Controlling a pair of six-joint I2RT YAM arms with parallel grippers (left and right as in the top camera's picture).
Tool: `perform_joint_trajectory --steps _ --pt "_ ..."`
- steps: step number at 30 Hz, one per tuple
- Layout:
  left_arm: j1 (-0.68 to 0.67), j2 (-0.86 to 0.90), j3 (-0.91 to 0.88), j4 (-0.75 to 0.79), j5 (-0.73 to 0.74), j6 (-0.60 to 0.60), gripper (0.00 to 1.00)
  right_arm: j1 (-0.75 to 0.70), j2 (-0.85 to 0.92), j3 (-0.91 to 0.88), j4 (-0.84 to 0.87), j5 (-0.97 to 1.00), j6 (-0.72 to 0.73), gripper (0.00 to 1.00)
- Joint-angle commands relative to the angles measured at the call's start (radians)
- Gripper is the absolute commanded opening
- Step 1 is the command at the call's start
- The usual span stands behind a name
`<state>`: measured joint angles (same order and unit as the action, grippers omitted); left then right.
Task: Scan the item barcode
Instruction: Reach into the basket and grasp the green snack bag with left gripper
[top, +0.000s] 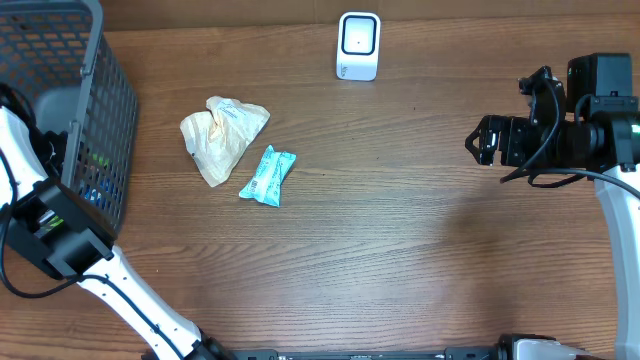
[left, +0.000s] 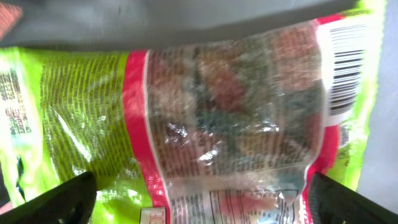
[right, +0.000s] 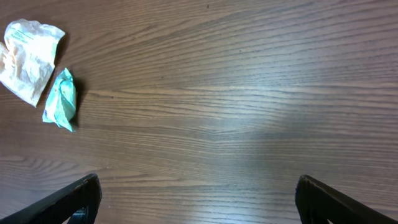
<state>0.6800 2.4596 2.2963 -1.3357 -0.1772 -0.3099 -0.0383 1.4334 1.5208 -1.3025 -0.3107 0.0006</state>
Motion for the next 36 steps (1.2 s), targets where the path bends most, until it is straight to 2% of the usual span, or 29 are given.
perform_joint_trajectory --steps 1,4,12,15,20,24,30,31,36 --pt "-0.025 0.035 -0.038 0.053 -0.033 -0.027 0.94 0.006 -0.006 0.021 -0.001 -0.006 0.017 1.0" --pt "-0.039 0.035 -0.095 0.095 -0.033 -0.027 0.88 0.006 -0.006 0.022 0.0 -0.006 0.023 1.0" --pt "-0.071 0.035 -0.161 0.12 -0.018 -0.021 0.9 0.006 -0.006 0.021 0.003 -0.006 0.023 1.0" --pt "-0.085 0.035 -0.153 0.122 0.056 0.034 0.89 0.006 -0.006 0.022 0.008 -0.006 0.022 1.0" --pt "-0.111 0.035 -0.063 0.114 0.2 0.18 0.89 0.006 -0.006 0.021 0.011 -0.006 0.022 1.0" --pt "-0.131 0.035 0.058 0.071 0.201 0.186 0.9 0.006 -0.006 0.021 0.011 -0.006 0.022 1.0" --pt "-0.151 0.035 0.235 0.01 0.196 0.272 0.96 0.006 -0.006 0.021 0.011 -0.006 0.022 1.0" --pt "-0.151 0.035 0.253 0.005 0.196 0.273 1.0 0.006 -0.006 0.021 0.011 -0.006 0.022 1.0" --pt "-0.15 0.035 0.262 0.027 0.188 0.272 1.0 0.006 -0.006 0.021 0.011 -0.006 0.023 1.0"
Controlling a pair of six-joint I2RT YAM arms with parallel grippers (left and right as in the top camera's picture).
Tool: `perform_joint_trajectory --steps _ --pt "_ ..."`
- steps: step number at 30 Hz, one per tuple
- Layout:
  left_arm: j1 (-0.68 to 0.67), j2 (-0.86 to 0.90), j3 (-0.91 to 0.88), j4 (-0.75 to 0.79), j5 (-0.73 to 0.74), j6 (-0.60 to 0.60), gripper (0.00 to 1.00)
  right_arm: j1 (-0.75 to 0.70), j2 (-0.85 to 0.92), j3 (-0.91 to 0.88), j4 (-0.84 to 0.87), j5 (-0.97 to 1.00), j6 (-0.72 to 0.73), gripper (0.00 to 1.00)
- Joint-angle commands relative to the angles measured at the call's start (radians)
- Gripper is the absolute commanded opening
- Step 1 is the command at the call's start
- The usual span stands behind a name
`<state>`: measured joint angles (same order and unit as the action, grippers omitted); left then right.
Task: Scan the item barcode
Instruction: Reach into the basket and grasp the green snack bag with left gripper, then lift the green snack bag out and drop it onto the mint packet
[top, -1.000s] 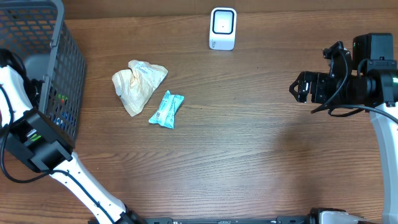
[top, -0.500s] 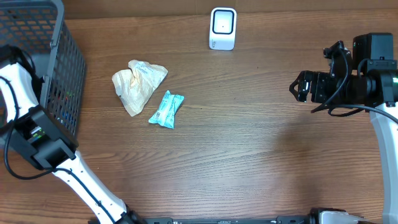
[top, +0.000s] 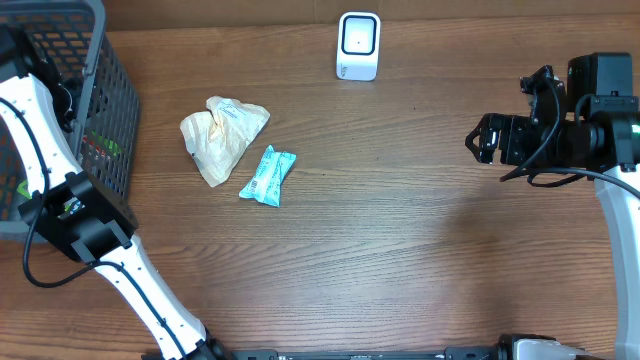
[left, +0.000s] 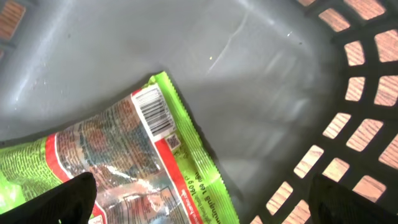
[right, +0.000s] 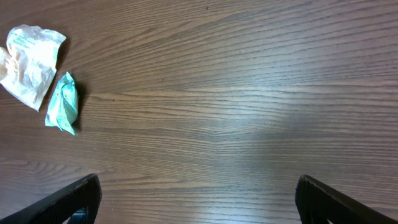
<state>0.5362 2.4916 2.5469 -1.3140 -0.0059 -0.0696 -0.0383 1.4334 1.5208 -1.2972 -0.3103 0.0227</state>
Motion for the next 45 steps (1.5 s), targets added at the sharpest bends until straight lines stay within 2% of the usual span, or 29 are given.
perform_joint_trajectory --steps 1,10,19,23,26,28,30,31,39,45 --pt "-0.006 0.003 0.009 0.01 0.011 0.027 0.99 0.006 -0.006 0.022 0.005 -0.006 0.004 1.0" --pt "-0.006 0.008 -0.047 0.032 -0.209 -0.146 0.97 0.006 -0.006 0.021 0.005 -0.006 0.004 1.0" --pt "-0.005 0.008 -0.277 0.158 -0.216 -0.156 0.98 0.006 -0.006 0.021 0.005 -0.007 0.008 1.0" --pt "0.0 0.008 -0.33 0.188 -0.215 -0.168 0.95 0.006 -0.006 0.021 0.005 -0.006 0.008 1.0" --pt "0.002 0.008 -0.359 0.197 -0.215 -0.2 0.83 0.006 -0.006 0.021 0.006 -0.007 0.008 1.0" --pt "0.002 0.008 -0.38 0.205 -0.214 -0.212 0.66 0.006 -0.006 0.021 0.006 -0.006 0.008 1.0" --pt "0.002 0.008 -0.401 0.212 -0.214 -0.221 0.28 0.006 -0.006 0.021 0.006 -0.006 0.008 1.0" --pt "0.002 0.008 -0.406 0.209 -0.214 -0.223 0.05 0.006 -0.006 0.021 0.006 -0.006 0.008 1.0" --pt "0.002 0.003 -0.361 0.104 -0.212 -0.254 0.04 0.006 -0.006 0.021 0.025 -0.006 0.007 1.0" --pt "0.002 -0.022 -0.118 -0.05 -0.207 -0.253 0.04 0.006 -0.006 0.021 0.028 -0.006 0.007 1.0"
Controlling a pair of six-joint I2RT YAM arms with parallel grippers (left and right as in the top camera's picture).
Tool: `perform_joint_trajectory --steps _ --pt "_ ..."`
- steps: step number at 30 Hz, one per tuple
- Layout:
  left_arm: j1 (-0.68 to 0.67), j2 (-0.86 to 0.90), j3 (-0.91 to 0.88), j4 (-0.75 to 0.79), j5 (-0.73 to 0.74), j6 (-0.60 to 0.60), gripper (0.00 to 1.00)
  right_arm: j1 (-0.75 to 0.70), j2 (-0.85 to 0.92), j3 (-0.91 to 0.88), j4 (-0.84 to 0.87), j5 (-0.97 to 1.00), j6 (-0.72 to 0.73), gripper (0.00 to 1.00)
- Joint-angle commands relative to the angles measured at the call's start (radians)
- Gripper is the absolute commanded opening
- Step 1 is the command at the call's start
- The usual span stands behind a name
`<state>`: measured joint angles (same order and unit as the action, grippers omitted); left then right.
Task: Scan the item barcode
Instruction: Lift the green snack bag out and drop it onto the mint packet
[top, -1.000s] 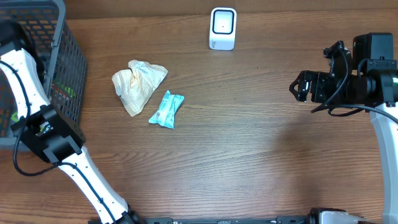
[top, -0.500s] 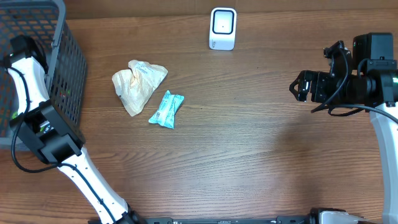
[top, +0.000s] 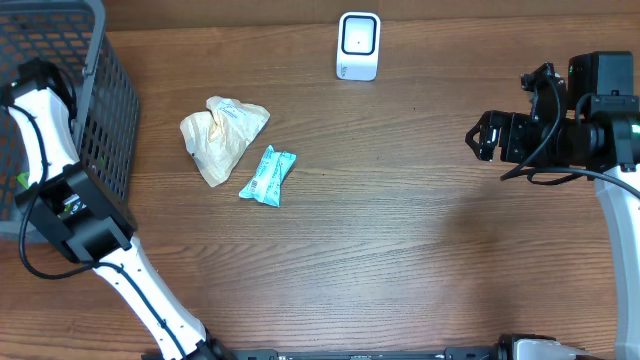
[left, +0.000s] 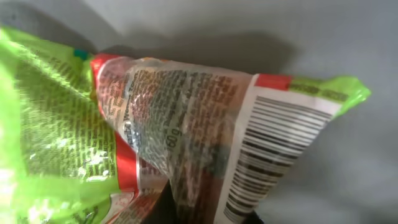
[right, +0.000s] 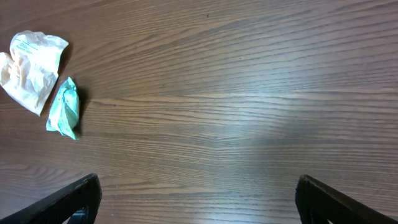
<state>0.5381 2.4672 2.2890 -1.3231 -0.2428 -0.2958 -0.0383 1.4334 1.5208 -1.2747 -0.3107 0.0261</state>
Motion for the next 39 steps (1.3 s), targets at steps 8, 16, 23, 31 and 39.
perform_joint_trajectory --steps 8,16,23,31,39 --pt "0.0 -0.091 0.542 -0.245 0.029 -0.022 0.04 0.006 -0.006 0.021 0.01 -0.006 0.004 1.0" --pt "-0.017 -0.253 0.706 -0.343 0.042 0.043 0.04 0.006 -0.006 0.021 0.011 -0.006 0.003 1.0" --pt "-0.073 -0.423 0.706 -0.366 0.303 0.166 0.04 0.006 -0.006 0.021 0.025 -0.006 0.003 1.0" --pt "-0.299 -0.468 0.673 -0.366 0.522 0.211 0.04 0.006 -0.006 0.021 0.025 -0.006 0.003 1.0" --pt "-0.604 -0.46 0.301 -0.359 0.304 0.126 0.04 0.006 -0.006 0.021 0.031 -0.006 0.003 1.0"
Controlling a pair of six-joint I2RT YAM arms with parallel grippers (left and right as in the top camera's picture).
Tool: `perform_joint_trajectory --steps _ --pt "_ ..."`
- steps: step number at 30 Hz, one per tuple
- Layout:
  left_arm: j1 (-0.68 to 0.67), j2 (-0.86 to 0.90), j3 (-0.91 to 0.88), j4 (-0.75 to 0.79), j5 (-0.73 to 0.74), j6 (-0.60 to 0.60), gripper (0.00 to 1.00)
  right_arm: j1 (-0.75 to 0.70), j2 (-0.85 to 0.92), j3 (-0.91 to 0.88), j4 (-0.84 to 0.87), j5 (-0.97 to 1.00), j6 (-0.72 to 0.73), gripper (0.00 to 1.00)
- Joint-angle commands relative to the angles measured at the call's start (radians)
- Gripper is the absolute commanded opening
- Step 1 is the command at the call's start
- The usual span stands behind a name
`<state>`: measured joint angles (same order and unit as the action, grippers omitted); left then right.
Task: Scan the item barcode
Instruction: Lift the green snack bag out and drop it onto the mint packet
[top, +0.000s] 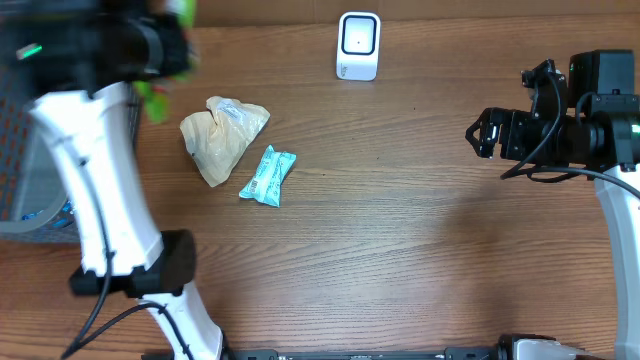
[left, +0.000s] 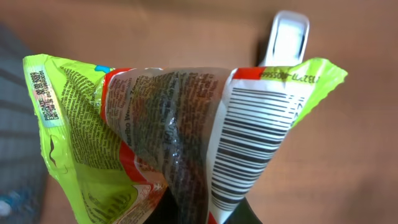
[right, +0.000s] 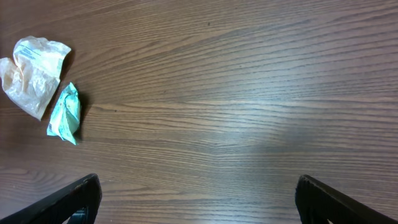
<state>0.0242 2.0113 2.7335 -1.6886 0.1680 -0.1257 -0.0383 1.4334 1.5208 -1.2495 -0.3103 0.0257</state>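
A lime-green snack bag (left: 93, 143) with red trim hangs pinched in my left gripper (left: 199, 211), its barcode (left: 245, 146) facing the wrist camera. Behind its upper right corner stands the white scanner (left: 289, 37). In the overhead view the left arm is raised and blurred at the top left, with the bag showing as a green streak (top: 155, 103). The scanner (top: 358, 45) sits at the table's far edge. My right gripper (right: 196, 199) is open over bare wood at the right side, with nothing between its fingers.
A crumpled beige wrapper (top: 220, 135) and a teal packet (top: 268, 175) lie left of the middle of the table. The grey mesh basket (top: 25, 180) stands at the far left, mostly hidden behind the left arm. The right arm (top: 560, 135) hovers at the right edge.
My left gripper, shut on the green bag inside the basket, is now raised out of the basket, with the bag held over the table and the scanner in view behind it. The right arm stayed put.
At first my left gripper was open, close over the green bag in the basket. Then it was higher, still open, with the bag's barcode end below. Then it was shut on the bag in the basket, and now holds it outside the basket.
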Motion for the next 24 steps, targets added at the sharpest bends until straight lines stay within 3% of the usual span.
perform_joint_trajectory --steps 1,9,12,16,21,24 --pt "-0.117 0.0 -0.199 0.015 -0.133 -0.059 0.04 0.006 -0.006 0.021 0.007 -0.006 0.004 1.0" --pt "-0.3 0.038 -0.729 0.28 -0.32 -0.188 0.04 0.006 -0.006 0.021 0.014 -0.006 0.004 1.0" --pt "-0.321 0.039 -0.858 0.364 -0.389 -0.254 0.04 0.006 -0.006 0.021 0.013 -0.006 0.004 1.0" --pt "-0.326 0.039 -0.926 0.415 -0.388 -0.253 0.05 0.006 -0.006 0.021 0.014 -0.006 0.004 1.0" --pt "-0.326 0.039 -0.918 0.41 -0.387 -0.251 0.55 0.006 -0.006 0.021 0.012 -0.006 0.004 1.0" --pt "-0.326 0.038 -0.872 0.38 -0.365 -0.233 0.61 0.006 -0.006 0.021 0.01 -0.006 0.004 1.0"
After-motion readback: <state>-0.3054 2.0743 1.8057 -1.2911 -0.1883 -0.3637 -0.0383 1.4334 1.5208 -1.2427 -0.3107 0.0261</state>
